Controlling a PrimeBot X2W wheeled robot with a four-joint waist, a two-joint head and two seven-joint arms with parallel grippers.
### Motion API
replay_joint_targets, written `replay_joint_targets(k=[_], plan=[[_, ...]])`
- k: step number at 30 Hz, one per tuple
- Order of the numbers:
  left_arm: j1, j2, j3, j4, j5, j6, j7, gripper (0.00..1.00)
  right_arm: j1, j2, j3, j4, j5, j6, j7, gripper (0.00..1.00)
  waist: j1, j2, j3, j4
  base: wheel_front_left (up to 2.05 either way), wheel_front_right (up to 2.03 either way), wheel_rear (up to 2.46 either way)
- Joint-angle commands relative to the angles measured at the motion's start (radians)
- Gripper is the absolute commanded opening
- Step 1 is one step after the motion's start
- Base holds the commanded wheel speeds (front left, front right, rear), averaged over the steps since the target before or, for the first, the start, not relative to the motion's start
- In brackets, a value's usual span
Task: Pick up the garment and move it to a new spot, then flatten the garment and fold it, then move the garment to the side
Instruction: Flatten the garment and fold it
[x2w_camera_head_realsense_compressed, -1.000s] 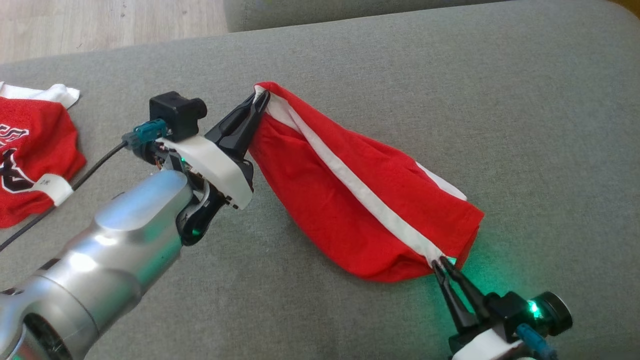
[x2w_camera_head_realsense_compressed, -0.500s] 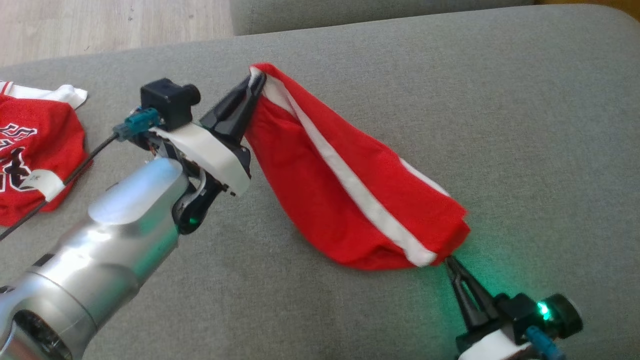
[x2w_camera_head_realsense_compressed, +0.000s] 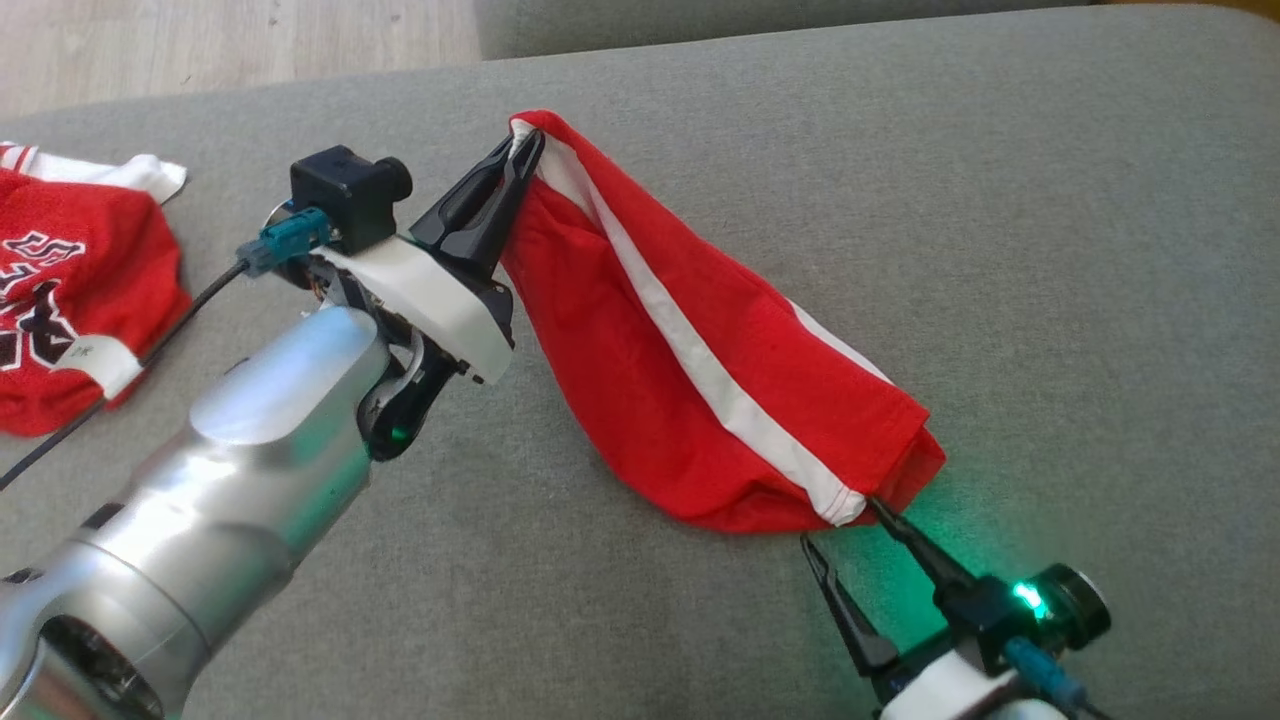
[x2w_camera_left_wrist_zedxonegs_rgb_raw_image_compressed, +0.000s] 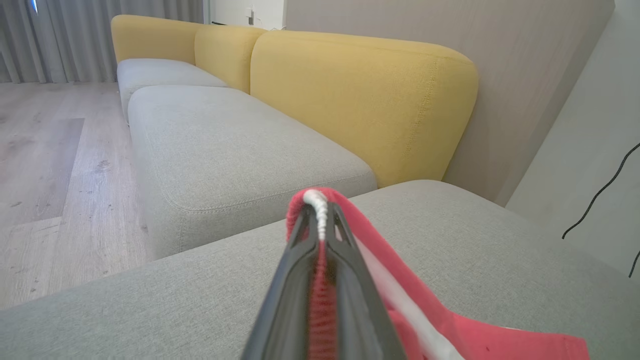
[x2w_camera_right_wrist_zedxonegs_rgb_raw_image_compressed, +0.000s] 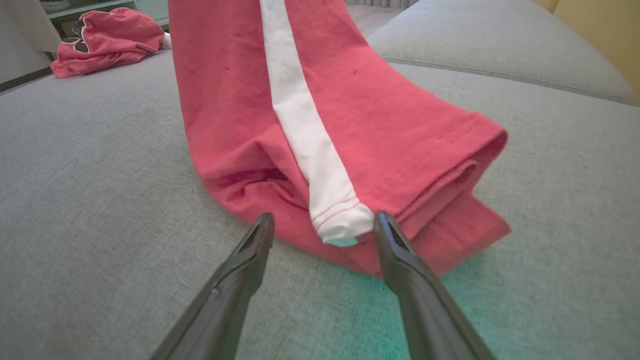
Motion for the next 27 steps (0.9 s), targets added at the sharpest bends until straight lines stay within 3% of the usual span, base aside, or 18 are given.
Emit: replay_joint_targets(k=[1, 8, 14, 15, 18, 20, 22, 23, 27], plan=[[-0.054, 0.018, 0.035, -0.012, 0.01, 0.002, -0.012, 0.0, -0.036, -0.014, 0.028, -0.014, 0.014, 0.007, -0.011, 1.0, 0.0, 0.0, 0.004, 0.006, 0.0, 0.0, 0.0], [-0.066, 0.01, 0.024, -0.009, 0.01, 0.002, -0.012, 0.0, -0.066, -0.017, 0.048, 0.044, 0.044, 0.007, -0.011, 1.0, 0.0, 0.0, 0.005, 0.02, 0.0, 0.0, 0.0], [-0.079, 0.008, 0.016, -0.015, 0.005, 0.002, -0.012, 0.0, -0.089, -0.013, 0.033, 0.075, -0.005, 0.007, -0.011, 0.97, 0.0, 0.0, 0.015, 0.022, 0.0, 0.0, 0.0], [-0.08, 0.009, 0.014, -0.018, 0.004, 0.002, -0.012, 0.0, -0.092, -0.011, 0.029, 0.076, -0.012, 0.007, -0.011, 0.93, 0.0, 0.0, 0.017, 0.021, 0.0, 0.0, 0.0], [-0.086, 0.012, 0.008, -0.023, 0.002, 0.002, -0.012, 0.0, -0.103, -0.007, 0.025, 0.09, -0.039, 0.007, -0.011, 0.49, 0.0, 0.0, 0.026, 0.021, 0.0, 0.0, 0.0], [-0.089, 0.014, 0.005, -0.027, 0.0, 0.002, -0.012, 0.0, -0.111, -0.004, 0.013, 0.1, -0.058, 0.007, -0.011, 0.35, 0.0, 0.0, 0.031, 0.022, 0.0, 0.0, 0.0], [-0.093, 0.015, 0.003, -0.03, -0.002, 0.002, -0.012, 0.0, -0.117, 0.001, 0.001, 0.109, -0.075, 0.007, -0.011, 0.08, 0.0, 0.0, 0.037, 0.024, 0.0, 0.0, 0.0], [-0.095, 0.016, 0.001, -0.032, -0.003, 0.002, -0.012, 0.0, -0.12, 0.005, -0.005, 0.111, -0.082, 0.007, -0.011, 0.0, 0.0, 0.0, 0.038, 0.025, 0.0, 0.0, 0.0], [-0.1, 0.022, -0.002, -0.037, -0.007, 0.002, -0.012, 0.0, -0.125, 0.01, -0.023, 0.115, -0.107, 0.007, -0.011, 0.0, 0.0, 0.0, 0.041, 0.027, 0.0, 0.0, 0.0]])
